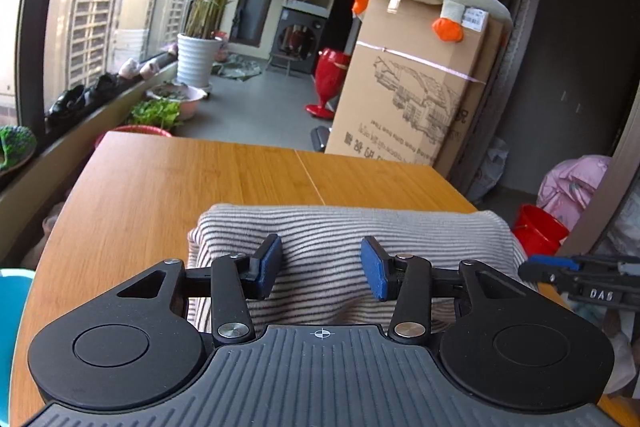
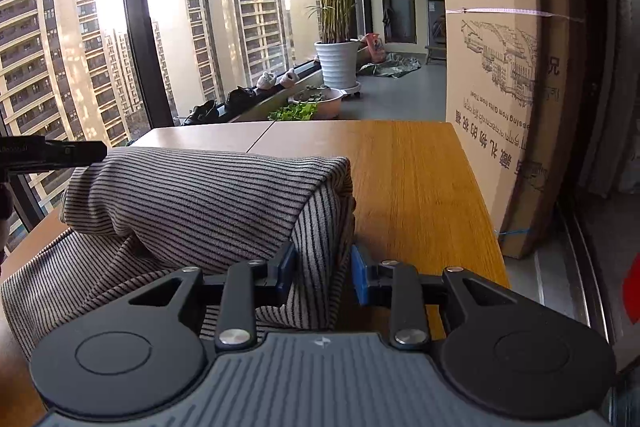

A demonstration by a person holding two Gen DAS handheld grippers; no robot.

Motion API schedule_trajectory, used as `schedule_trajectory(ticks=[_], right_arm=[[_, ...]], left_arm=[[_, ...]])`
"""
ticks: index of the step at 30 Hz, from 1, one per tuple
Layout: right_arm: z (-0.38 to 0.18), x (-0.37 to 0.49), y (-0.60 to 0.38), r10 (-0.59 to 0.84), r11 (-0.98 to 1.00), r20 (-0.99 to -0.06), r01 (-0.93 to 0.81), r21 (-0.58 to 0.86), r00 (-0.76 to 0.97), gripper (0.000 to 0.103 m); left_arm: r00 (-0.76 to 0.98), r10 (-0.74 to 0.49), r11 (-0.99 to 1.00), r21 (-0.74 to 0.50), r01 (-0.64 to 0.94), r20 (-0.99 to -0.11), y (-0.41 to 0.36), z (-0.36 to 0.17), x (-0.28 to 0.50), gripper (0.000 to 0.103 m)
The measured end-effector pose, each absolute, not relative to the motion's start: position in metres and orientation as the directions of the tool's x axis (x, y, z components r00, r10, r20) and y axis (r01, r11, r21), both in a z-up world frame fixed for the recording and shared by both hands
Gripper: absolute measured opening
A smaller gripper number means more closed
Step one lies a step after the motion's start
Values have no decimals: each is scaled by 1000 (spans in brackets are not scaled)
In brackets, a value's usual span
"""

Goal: Fold clothes

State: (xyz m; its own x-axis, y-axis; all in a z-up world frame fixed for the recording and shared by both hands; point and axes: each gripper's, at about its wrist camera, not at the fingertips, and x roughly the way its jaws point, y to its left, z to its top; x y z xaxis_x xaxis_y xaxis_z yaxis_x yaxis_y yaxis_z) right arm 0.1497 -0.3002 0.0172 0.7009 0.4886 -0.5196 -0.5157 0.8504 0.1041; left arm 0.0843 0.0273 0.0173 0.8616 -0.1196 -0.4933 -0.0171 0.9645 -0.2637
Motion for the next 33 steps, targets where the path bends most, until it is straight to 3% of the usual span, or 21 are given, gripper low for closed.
schedule_trajectory(ticks=[3,6,9,11,13,14,15,16,17,19,20,21,23,26,32,33], right_arm=[[51,148,-304,527,840,-434,-524,138,731,29],[65,150,-290,643,761,-405,-601,244,650,29],[42,157,-258,657,736,-495,-625,260,569,29],[15,162,-246,619,758,-557,-606,240,553,30],[4,161,-246,618,760,-555,-604,239,557,30],[3,161,-248,623,758,-547,-604,247,559,30],[4,161,-249,625,758,-549,-599,258,554,30],[5,162,-250,625,758,-553,-597,262,551,30],[6,163,-249,623,759,-557,-598,259,549,30],[10,163,-247,616,760,-563,-603,242,551,30],[14,162,-249,616,760,-563,-604,239,552,30],[19,162,-252,615,764,-554,-599,241,561,30],[36,164,-265,604,786,-509,-562,257,613,36],[57,183,-283,543,839,-466,-472,271,698,55],[18,245,-271,545,836,-577,-343,428,609,55],[13,247,-270,553,831,-581,-338,442,598,50]], left_arm=[[857,-117,966,-256,-18,-502,23,7,81,49],[857,-123,964,-264,-16,-501,25,7,77,49],[854,-140,958,-287,-11,-500,32,10,74,49],[878,-151,942,-334,-11,-453,45,24,66,51],[904,-122,932,-360,-38,-410,59,37,62,67],[914,-79,928,-363,-78,-398,67,44,64,82],[918,-43,923,-368,-115,-395,74,48,69,89],[911,-23,915,-376,-147,-412,81,48,79,89],[902,-9,909,-380,-173,-432,86,45,89,89],[875,4,911,-359,-203,-485,87,33,106,79],[860,25,924,-317,-215,-510,83,24,111,52],[850,38,934,-284,-218,-525,79,17,113,46],[858,26,946,-265,-187,-513,71,7,106,42],[864,17,947,-268,-175,-504,69,5,96,42],[861,-13,955,-262,-140,-509,68,10,83,42],[863,-27,948,-287,-138,-504,72,12,80,45]])
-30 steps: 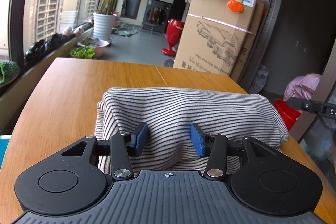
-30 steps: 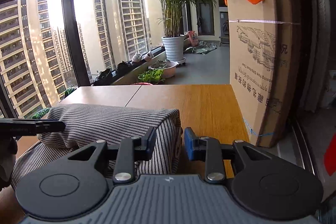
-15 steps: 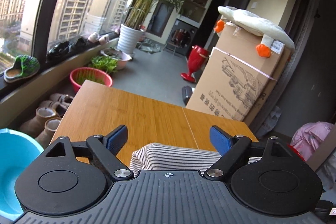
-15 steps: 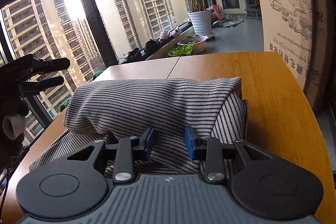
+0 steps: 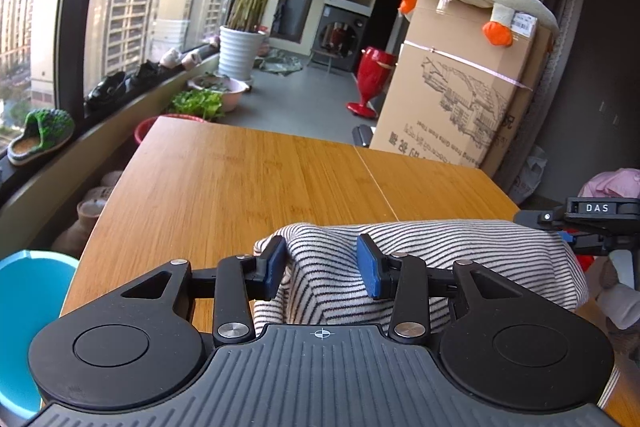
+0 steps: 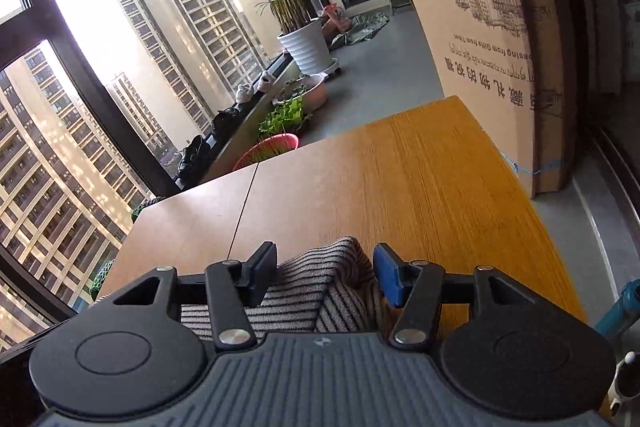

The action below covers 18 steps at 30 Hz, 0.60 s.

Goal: Fold clothes

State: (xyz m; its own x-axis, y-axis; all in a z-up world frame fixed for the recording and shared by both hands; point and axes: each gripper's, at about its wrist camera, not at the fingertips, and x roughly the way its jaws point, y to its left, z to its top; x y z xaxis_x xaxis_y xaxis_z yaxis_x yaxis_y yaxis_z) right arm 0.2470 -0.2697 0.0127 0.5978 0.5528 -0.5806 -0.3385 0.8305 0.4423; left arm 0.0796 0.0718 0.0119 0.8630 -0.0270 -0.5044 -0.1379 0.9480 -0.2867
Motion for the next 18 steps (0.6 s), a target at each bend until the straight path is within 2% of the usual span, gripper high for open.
schedule_trajectory(ticks=[1,3,5,7,8,10,12,13,15,18], right_arm=[[11,244,-269,560,826,-578,-350,441,594,48],[8,239,-268,574,818,-572,-373,439,587,39],[5,234,-268,586,810,-568,-395,433,579,34],[7,226,-271,590,807,-572,-417,418,570,33],[8,222,-273,593,805,-573,-427,412,565,32],[8,219,-275,591,806,-577,-435,401,564,31],[10,225,-271,575,818,-583,-432,381,574,28],[15,231,-267,563,826,-581,-429,366,588,28],[31,238,-261,553,832,-538,-450,324,636,26],[57,234,-256,556,830,-440,-501,247,705,26]], left_arm=[[866,-42,935,-326,-143,-499,79,14,77,49],[863,-79,898,-412,-156,-500,94,16,78,77],[846,-120,867,-470,-166,-520,105,13,86,84],[823,-161,852,-497,-162,-544,107,6,96,81],[816,-175,851,-502,-157,-551,105,2,100,76],[805,-194,850,-506,-148,-561,101,-5,108,71],[816,-174,856,-494,-151,-552,101,0,121,55],[830,-169,849,-506,-151,-532,105,6,126,52],[852,-161,839,-524,-147,-497,111,17,133,46],[857,-167,856,-503,-119,-488,108,17,122,44]])
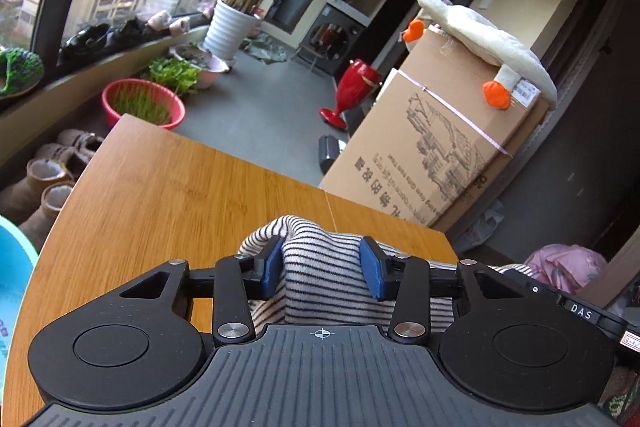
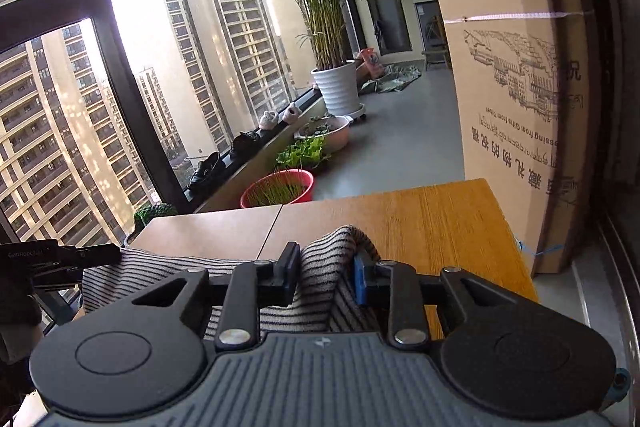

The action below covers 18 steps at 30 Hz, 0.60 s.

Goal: Fold clothes

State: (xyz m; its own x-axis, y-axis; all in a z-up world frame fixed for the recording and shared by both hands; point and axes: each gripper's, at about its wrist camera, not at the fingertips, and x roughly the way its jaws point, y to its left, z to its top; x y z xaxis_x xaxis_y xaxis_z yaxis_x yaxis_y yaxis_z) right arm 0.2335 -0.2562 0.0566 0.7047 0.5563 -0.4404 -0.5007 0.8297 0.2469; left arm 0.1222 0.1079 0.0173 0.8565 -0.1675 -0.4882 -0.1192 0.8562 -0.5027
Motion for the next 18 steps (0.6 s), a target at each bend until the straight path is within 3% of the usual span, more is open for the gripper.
schedule_trajectory(ticks=[4,8,11,14,18], right_arm=[[49,215,-264,547,833,-428,-515,199,719,26],[20,195,-277,539,835,-474,-512,199,696,26],[13,187,-281,542,833,-478,-515,201,691,26],[13,183,-278,530,838,-483,-516,177,697,26],[15,182,-276,521,842,-486,-517,155,702,27]], left_arm=[[854,-184,877,-473,-81,-487,97,9,101,41],[849,-175,905,-421,-61,-499,79,3,75,43],[889,-106,920,-382,-82,-446,75,24,64,44],[935,-33,932,-348,-99,-353,68,52,64,58],[907,-125,930,-366,-34,-401,49,45,85,53]])
